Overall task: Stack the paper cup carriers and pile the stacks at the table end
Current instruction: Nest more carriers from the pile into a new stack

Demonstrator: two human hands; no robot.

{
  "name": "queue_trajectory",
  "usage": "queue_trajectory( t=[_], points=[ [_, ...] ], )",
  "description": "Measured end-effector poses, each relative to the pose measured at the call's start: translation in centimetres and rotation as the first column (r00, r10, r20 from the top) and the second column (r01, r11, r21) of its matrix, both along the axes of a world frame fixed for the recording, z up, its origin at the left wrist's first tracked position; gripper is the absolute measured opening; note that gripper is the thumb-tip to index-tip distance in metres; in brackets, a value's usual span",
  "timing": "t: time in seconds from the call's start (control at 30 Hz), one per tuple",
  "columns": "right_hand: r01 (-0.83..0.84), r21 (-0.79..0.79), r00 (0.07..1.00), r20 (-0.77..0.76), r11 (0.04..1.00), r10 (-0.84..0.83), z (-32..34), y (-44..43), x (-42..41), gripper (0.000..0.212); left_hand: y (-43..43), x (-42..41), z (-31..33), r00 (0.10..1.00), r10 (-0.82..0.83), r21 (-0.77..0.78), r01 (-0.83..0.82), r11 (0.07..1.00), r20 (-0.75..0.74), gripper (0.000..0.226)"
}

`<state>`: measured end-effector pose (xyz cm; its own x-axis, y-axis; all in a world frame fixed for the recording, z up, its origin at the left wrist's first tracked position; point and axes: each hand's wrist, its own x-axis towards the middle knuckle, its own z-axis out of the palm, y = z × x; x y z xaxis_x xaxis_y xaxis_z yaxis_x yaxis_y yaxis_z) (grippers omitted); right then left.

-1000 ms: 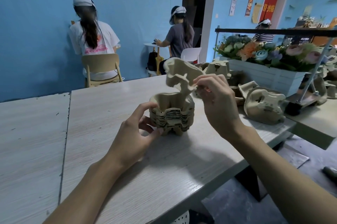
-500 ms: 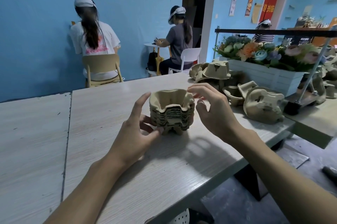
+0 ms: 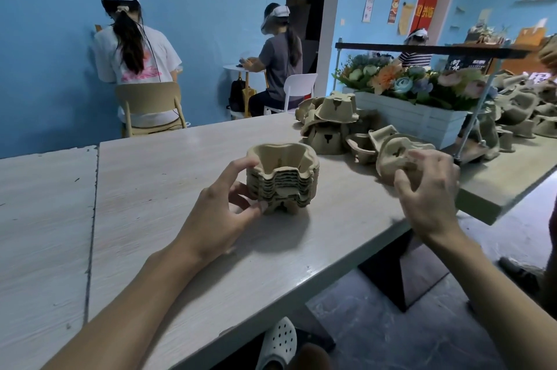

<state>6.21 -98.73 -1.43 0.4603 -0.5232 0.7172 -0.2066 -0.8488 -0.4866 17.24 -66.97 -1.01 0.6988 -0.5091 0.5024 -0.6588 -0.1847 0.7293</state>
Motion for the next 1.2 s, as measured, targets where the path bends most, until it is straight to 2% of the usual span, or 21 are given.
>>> queue_trajectory(
  t=[0.13,0.27,0.37,0.53,0.67,0.8,0.97,1.07,1.2],
  points=[
    [0.038,0.115,0.993,-0.111,0.993,-0.025,-0.1,-1.6,0.9,0.063,-0.1,-0.1,0.0,1.0,0.002,0.001,-0.002,1.0,0.008,0.06],
    [0.093,0.275,0.993,-0.101,0.957,-0.067,-0.1,-2.6,2.0,0.082,-0.2,-0.1,0.0,1.0,0.0,0.013,-0.001,1.0,0.02,0.06],
    [0.063,0.385,0.998,-0.052,0.921,-0.046,0.2,-3.0,2.3,0.08,-0.3,0.1,-0.1,1.0,0.004,0.024,-0.004,1.0,0.024,0.06],
    [0.017,0.452,0.998,0.052,0.892,-0.045,0.9,-3.1,2.5,0.06,-0.7,0.0,-0.3,0.999,0.027,0.028,-0.027,0.999,0.017,0.061],
    [0.048,0.533,0.989,0.094,0.845,-0.116,1.2,-3.3,2.7,0.051,-1.1,-0.3,-0.3,0.998,0.052,0.044,-0.054,0.998,0.045,0.061],
    [0.131,0.571,0.981,0.041,0.81,-0.187,1.4,-3.3,2.8,0.059,-1.6,-0.5,-0.2,0.997,0.062,0.03,-0.063,0.998,0.034,0.061],
    [0.124,0.603,0.989,-0.011,0.788,-0.147,1.7,-3.3,2.8,0.077,-2.8,-0.2,0.2,0.997,0.069,0.038,-0.07,0.997,0.03,0.06],
    [0.094,0.528,0.995,-0.034,0.844,-0.09,0.9,-3.1,2.4,0.092,-3.1,-0.6,-0.2,0.997,0.071,0.016,-0.072,0.997,0.036,0.06],
    [-0.021,0.416,0.999,0.047,0.909,0.002,-0.1,-2.5,1.8,0.097,-2.8,-0.6,-0.3,0.997,0.064,-0.004,-0.064,0.998,0.038,0.06]
  ],
)
